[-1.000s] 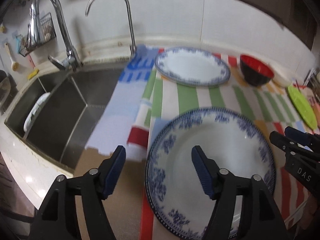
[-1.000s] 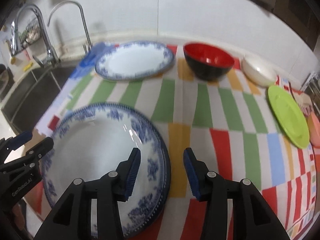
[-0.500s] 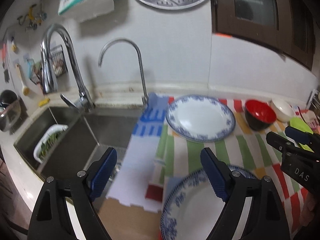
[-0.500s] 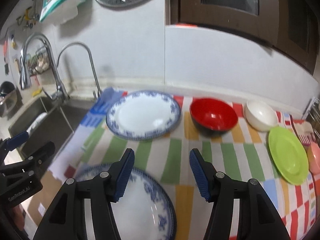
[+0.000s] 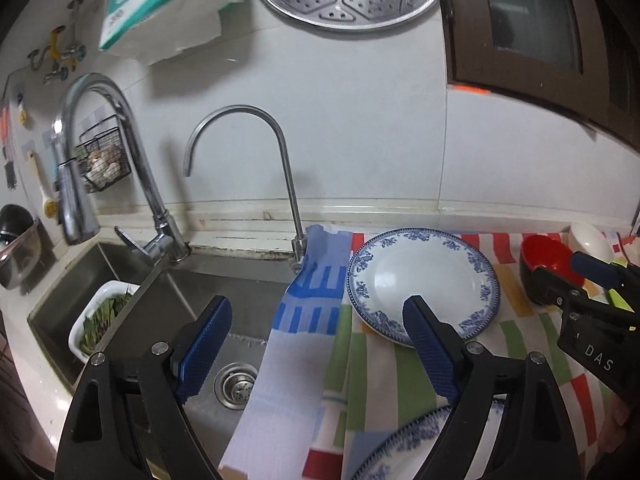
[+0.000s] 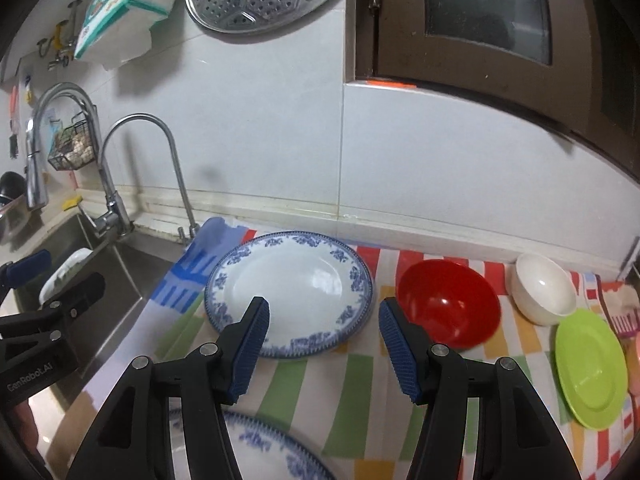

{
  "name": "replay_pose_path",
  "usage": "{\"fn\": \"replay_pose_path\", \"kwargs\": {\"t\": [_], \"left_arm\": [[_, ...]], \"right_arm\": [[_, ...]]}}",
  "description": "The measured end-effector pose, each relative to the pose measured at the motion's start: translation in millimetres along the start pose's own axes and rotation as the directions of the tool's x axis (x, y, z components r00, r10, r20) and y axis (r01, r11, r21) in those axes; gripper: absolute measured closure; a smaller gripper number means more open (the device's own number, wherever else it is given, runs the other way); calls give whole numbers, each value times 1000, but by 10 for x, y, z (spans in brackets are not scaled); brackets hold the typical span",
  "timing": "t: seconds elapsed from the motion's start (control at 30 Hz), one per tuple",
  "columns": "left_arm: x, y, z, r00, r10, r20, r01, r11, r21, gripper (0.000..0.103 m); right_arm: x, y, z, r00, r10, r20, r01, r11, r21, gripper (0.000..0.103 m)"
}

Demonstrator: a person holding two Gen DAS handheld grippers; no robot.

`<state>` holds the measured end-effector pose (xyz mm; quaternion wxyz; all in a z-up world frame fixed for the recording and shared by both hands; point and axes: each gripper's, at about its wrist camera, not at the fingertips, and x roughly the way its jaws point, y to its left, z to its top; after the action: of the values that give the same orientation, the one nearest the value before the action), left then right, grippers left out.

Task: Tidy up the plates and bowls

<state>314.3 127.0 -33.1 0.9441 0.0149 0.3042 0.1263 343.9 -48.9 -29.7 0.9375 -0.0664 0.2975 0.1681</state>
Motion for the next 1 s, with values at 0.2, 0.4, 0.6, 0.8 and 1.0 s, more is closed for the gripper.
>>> {"fn": "replay_pose_path", "kwargs": {"t": [0.2, 0.4, 0.6, 0.8, 1.0], "left_arm": [[410, -20, 73, 1000, 2, -22, -2, 1000, 27, 15], [808, -77, 113, 999, -5, -46, 7, 999, 48, 15], [1194, -139, 126, 994, -48, -96, 53, 997, 49, 17], [1555, -203, 134, 983, -89, -160, 96, 995, 33, 21], [1779, -267, 124, 975, -101, -196, 111, 993, 41, 23]], "right_arm": [[432, -26, 54, 999, 17, -44, -16, 1000, 21, 45], [860, -22, 93, 995, 10, -95, -7, 1000, 31, 45], [1219, -77, 101, 988, -13, -154, 22, 998, 58, 45], [1545, -158, 105, 973, -45, -227, 67, 994, 92, 45], [1724, -112, 175, 961, -118, -249, 135, 990, 52, 46]]}}
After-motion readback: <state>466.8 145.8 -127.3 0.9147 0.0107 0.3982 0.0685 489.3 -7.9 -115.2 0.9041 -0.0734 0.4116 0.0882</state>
